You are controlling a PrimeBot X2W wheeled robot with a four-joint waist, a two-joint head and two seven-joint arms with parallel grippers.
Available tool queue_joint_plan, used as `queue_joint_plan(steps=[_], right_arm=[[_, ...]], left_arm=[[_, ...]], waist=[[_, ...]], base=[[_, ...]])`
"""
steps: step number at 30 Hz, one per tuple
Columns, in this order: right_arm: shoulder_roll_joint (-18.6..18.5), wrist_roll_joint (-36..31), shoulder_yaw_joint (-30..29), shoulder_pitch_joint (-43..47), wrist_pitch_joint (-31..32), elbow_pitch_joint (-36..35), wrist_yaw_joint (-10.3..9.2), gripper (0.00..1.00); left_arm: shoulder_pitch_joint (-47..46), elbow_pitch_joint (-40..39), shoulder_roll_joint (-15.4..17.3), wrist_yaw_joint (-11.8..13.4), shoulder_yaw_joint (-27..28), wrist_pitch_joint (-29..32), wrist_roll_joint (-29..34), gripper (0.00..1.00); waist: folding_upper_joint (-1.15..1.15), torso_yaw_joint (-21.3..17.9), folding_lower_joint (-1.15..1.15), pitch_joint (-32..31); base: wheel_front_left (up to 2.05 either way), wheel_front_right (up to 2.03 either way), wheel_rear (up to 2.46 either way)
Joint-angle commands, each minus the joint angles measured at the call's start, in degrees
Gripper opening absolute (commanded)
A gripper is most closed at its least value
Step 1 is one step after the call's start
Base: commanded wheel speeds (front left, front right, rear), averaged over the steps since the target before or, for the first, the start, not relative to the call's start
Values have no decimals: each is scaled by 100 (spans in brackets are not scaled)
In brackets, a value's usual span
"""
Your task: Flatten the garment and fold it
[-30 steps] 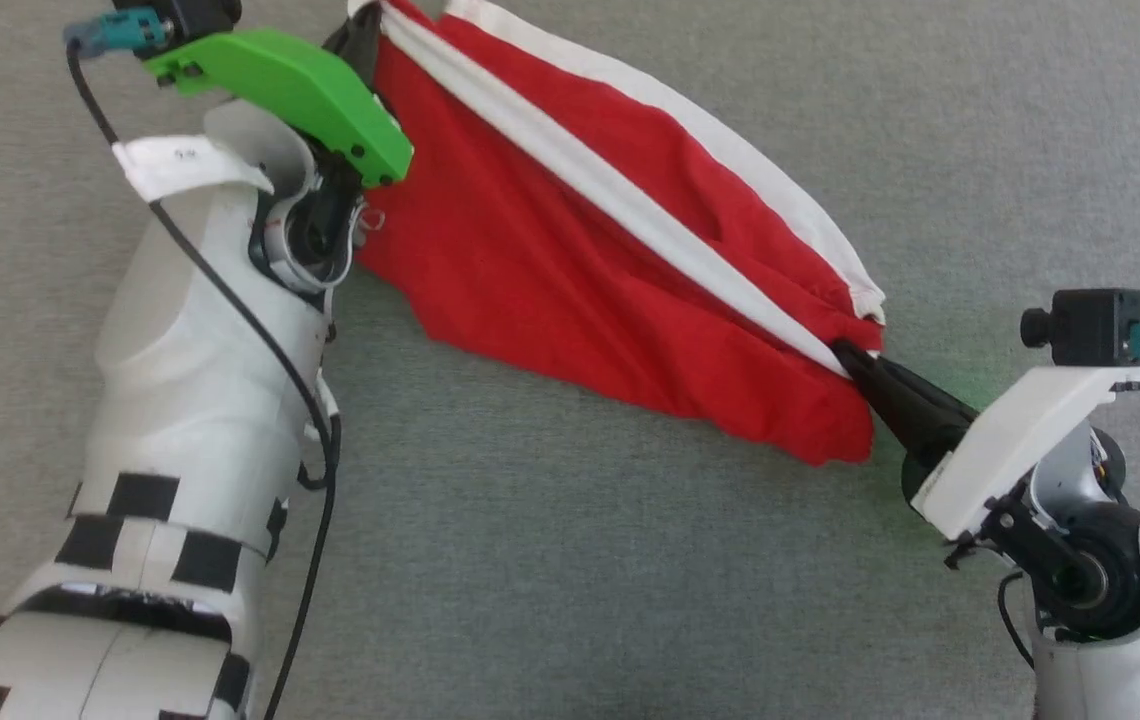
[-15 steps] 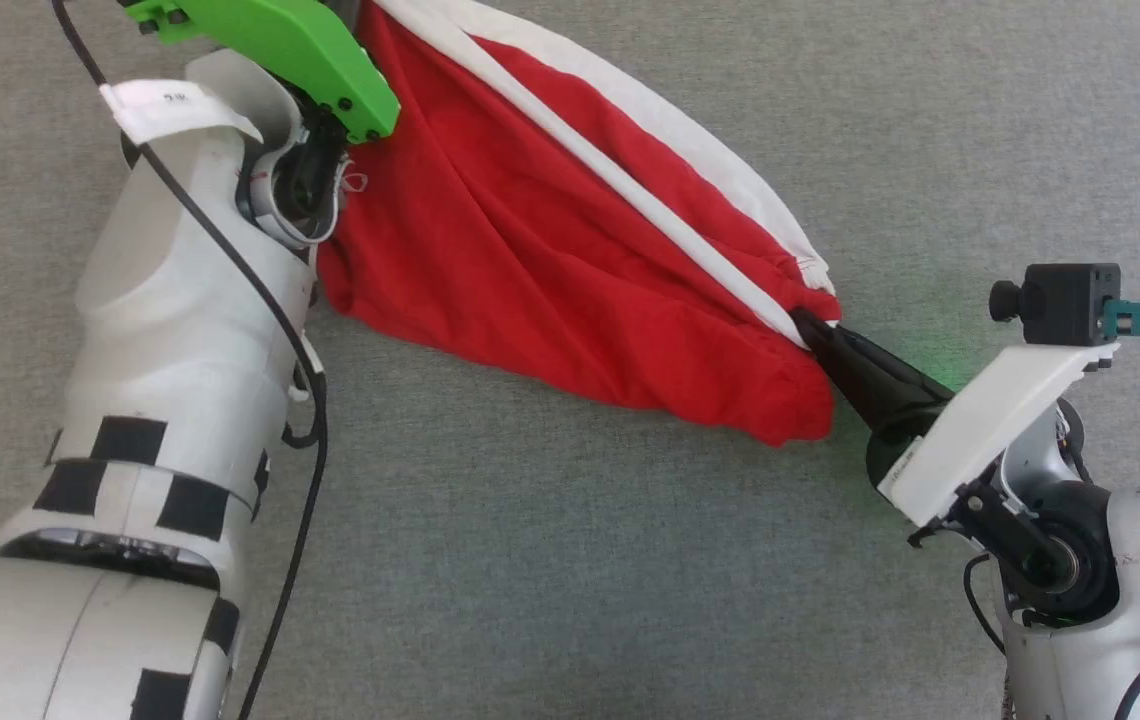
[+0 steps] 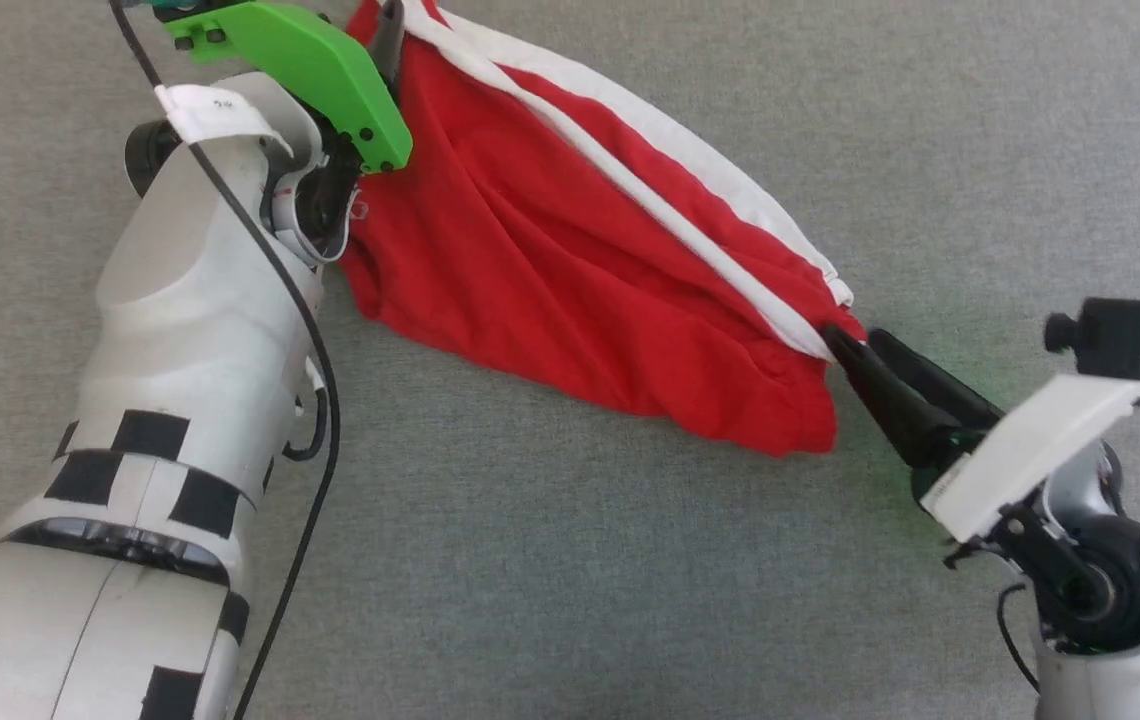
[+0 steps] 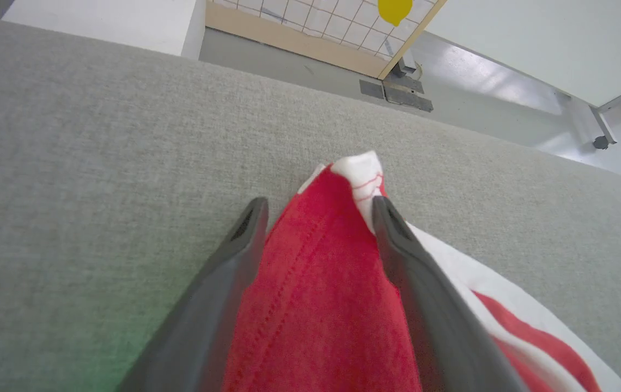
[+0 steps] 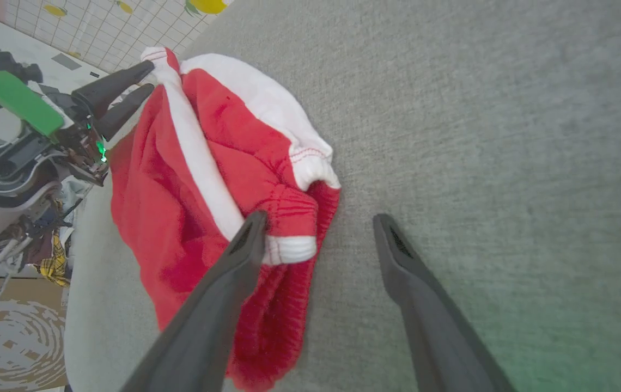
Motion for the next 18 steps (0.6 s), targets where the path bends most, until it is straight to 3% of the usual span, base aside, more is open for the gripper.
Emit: queue_joint_plan(steps=[1,9,15,18], right_arm=[[-34,-24,-97,162,-26,34,-54,100],[-34,-120,-522,498,-142,-89,-54,100],[-34,-795,-490,788,-491,-361,-54,100],[-34,-1461,-391,996,-605,-515,-54,100]], left_arm=[[-32,2,38,-34,-45,-95,85,100],[36,-325,168,-383,-342,-924,379,100],[614,-1108,650,-505,-439,-1833,689,100],[1247,-1893,969,-379,-206,-1902,864,100]], waist=[[0,96,-1,-211],[0,202,-1,-720],[0,245,-1,-1147],[0,294,-1,-1357]], base=[[0,0,0],[0,0,0],[0,0,0],[0,0,0]])
